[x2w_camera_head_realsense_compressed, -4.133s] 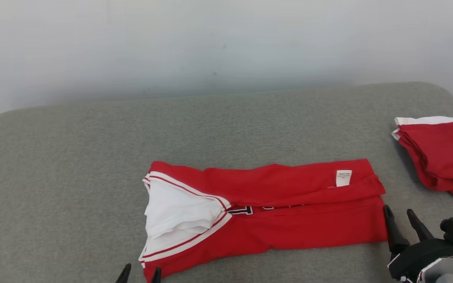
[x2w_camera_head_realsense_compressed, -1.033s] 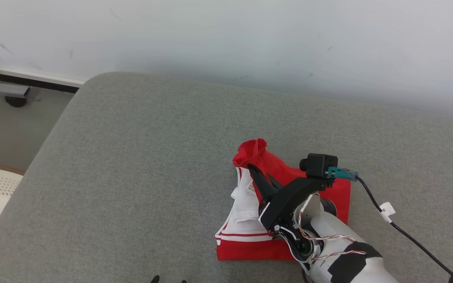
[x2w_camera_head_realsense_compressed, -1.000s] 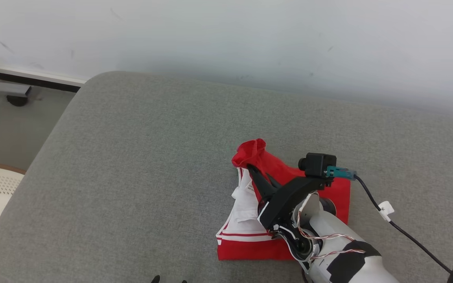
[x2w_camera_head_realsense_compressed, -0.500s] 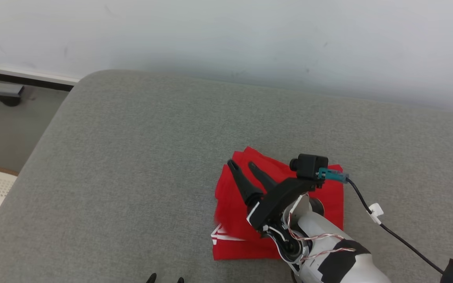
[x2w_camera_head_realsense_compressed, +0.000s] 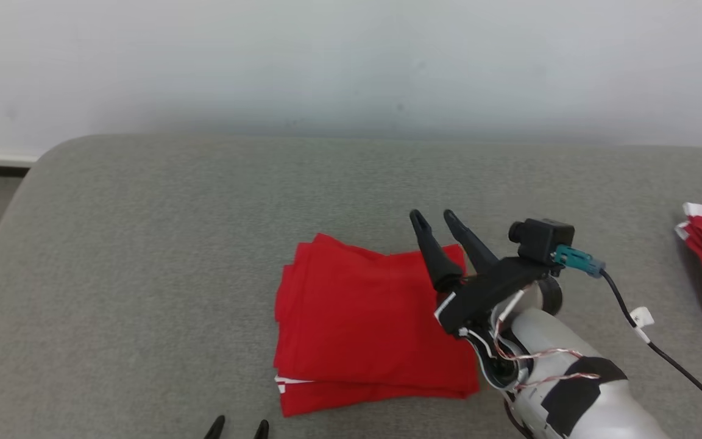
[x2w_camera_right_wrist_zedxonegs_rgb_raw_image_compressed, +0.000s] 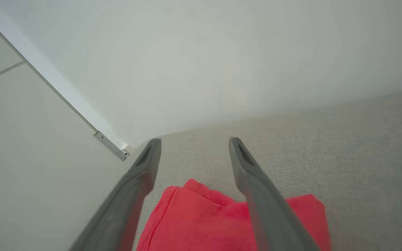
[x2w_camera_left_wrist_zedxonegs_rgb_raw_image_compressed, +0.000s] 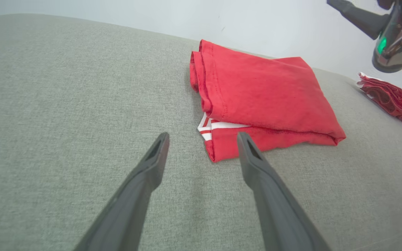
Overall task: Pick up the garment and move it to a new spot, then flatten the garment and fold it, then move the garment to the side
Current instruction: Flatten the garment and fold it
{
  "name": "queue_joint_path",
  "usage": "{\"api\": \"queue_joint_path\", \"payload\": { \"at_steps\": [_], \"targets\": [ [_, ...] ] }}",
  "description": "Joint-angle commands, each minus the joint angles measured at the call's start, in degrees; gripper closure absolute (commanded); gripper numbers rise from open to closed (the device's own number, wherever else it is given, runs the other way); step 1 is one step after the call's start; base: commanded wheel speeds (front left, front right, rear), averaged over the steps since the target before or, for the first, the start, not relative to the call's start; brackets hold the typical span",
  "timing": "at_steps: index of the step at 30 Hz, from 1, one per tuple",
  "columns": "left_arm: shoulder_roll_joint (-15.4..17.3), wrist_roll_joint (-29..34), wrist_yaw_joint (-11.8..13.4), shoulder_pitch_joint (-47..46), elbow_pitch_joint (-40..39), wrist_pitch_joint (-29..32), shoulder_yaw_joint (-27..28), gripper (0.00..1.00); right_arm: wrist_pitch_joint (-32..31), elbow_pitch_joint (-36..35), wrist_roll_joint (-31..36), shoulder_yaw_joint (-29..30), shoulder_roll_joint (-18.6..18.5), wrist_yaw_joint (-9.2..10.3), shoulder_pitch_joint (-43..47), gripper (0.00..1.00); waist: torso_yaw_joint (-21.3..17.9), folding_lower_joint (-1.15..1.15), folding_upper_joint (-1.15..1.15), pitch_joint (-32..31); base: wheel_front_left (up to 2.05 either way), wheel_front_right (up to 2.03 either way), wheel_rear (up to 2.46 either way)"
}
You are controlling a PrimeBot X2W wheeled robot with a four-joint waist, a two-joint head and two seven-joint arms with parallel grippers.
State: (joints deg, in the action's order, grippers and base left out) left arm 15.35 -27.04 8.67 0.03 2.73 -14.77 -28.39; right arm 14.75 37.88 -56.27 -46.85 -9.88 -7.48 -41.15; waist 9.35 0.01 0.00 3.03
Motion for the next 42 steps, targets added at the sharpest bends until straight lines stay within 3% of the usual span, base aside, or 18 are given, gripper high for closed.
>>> {"api": "queue_joint_path", "payload": {
  "at_steps": [1, 8, 17, 28, 42],
  "targets": [
    [0.3, -0.07, 0.49, 0.99, -0.29, -0.43, 0.57, 0.0, 0.4, -0.21, 1.81, 0.37, -0.98, -0.01, 1.61, 0.0, -4.09, -0.01, 0.0, -0.51, 0.0, 0.0, 0.0],
    [-0.09, -0.32, 3.37, 1.43, -1.42, -0.39, 3.95, 0.0, 0.49, -2.9, 10.15, 7.73, -2.4, -0.02, 7.36, 0.0, -9.27, -0.01, 0.0, -1.31, 0.0, 0.0, 0.0],
    [-0.74, 1.19, 4.46, 2.84, -4.36, -0.43, 9.8, 0.0, 0.51, -9.24, 23.39, 16.21, -3.61, -0.02, 18.29, 0.0, -12.52, -0.01, 0.0, -3.25, 0.0, 0.0, 0.0],
    [-2.94, 4.42, 2.49, 5.38, -4.93, -0.43, 15.54, 0.0, 0.44, -20.54, 36.21, 24.29, -2.06, -0.02, 31.38, 0.0, -13.63, -0.01, 0.0, -6.72, 0.0, 0.0, 0.0],
    [-6.68, 12.14, -1.16, 7.84, -5.15, -0.44, 19.18, 0.0, 0.43, -29.24, 50.1, 26.52, -1.46, -0.02, 41.52, 0.0, -13.66, -0.01, 0.0, -10.06, 0.0, 0.0, 0.0]
  ]
}}
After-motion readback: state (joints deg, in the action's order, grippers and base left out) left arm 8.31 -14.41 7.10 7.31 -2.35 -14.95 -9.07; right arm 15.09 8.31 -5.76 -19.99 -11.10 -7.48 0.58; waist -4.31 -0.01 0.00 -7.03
